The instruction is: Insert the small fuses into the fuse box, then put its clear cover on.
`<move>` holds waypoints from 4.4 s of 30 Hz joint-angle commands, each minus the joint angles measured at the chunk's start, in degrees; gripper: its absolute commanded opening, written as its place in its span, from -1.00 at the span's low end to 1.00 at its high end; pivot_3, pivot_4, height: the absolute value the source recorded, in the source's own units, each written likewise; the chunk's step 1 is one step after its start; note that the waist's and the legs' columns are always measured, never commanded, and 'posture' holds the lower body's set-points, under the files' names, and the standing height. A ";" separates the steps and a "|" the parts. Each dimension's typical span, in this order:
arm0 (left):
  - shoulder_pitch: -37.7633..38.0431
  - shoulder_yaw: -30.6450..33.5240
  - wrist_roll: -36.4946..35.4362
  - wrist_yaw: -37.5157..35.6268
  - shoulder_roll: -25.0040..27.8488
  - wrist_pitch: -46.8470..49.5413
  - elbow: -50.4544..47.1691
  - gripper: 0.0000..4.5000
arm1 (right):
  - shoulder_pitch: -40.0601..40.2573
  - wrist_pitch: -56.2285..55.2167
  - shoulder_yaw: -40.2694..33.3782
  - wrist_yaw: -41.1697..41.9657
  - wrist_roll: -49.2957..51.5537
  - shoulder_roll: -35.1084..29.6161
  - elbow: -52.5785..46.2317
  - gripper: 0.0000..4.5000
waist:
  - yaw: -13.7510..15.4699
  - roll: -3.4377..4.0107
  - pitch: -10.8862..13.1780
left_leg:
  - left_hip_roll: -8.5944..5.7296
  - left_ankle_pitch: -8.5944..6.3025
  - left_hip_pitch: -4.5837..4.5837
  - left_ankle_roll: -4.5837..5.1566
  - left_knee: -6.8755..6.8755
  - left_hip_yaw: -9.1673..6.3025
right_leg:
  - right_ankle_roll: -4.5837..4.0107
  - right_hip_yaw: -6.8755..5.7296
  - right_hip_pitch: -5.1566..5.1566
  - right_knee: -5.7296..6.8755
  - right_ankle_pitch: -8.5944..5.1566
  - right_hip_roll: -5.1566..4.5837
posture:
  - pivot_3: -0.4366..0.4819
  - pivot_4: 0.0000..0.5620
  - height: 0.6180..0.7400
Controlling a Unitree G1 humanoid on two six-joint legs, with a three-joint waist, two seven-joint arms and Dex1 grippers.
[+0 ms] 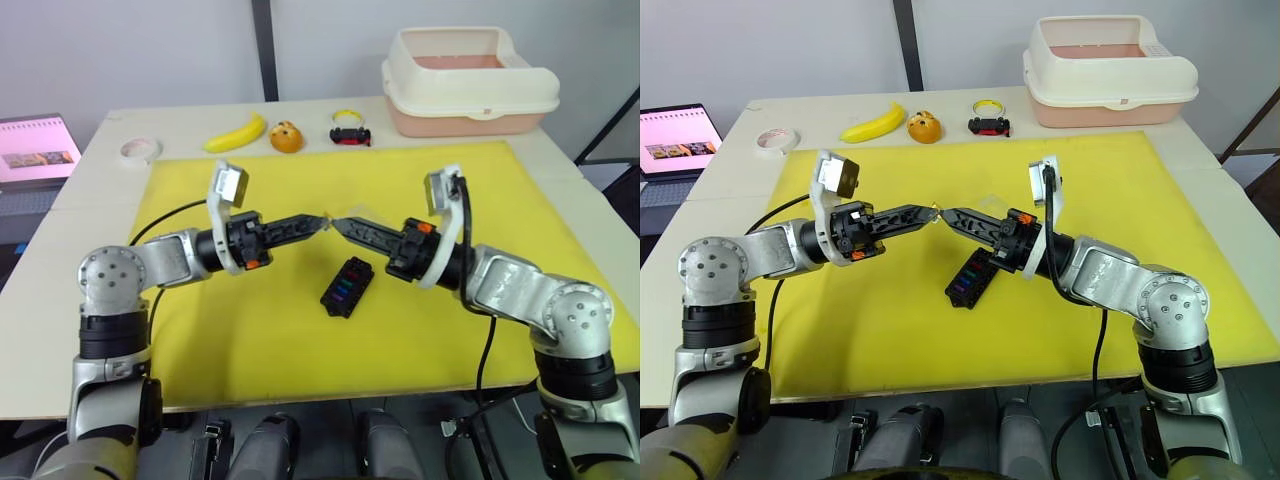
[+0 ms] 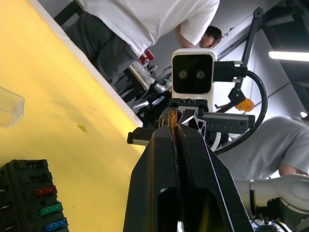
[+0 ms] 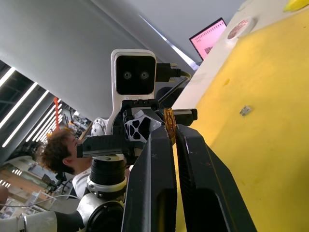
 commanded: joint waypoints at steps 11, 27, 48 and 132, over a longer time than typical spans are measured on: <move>2.26 -3.99 13.63 -15.30 9.30 -7.15 -7.01 0.31 | 0.07 -0.07 -2.98 0.87 -0.43 -6.13 -5.69 -1.00 | -0.03 0.03 0.02 | 0.00 0.01 0.04 0.01 -0.27 0.02 | 0.00 0.01 0.00 -0.20 0.00 0.00 | -0.05 -0.47 1.00; 7.13 -24.94 59.60 -37.22 12.52 -54.26 -7.30 0.99 | 5.96 0.36 5.24 13.65 -41.64 -19.06 -15.20 -1.00 | 1.25 0.02 0.03 | 0.09 -0.11 0.02 0.23 -0.48 0.16 | -0.06 -0.02 0.11 -0.73 0.06 -0.03 | -0.05 -0.47 1.00; 6.66 -26.12 67.32 -35.82 7.16 -57.10 -6.32 0.99 | 4.07 1.81 11.84 23.59 -65.37 -13.71 -13.28 -1.00 | 1.22 0.00 0.04 | 0.08 0.02 0.03 0.00 -0.45 0.13 | -0.01 -0.06 0.11 -0.67 0.09 0.00 | -0.05 -0.47 1.00; 5.41 -25.98 68.34 -36.26 4.74 -57.04 -6.18 1.00 | 2.91 7.27 2.33 33.99 -72.39 -4.14 -15.17 0.51 | 1.21 0.00 0.02 | 0.08 0.05 0.07 -0.05 -0.34 0.11 | 0.00 -0.08 0.17 -0.57 0.09 0.01 | -0.05 -0.47 1.00</move>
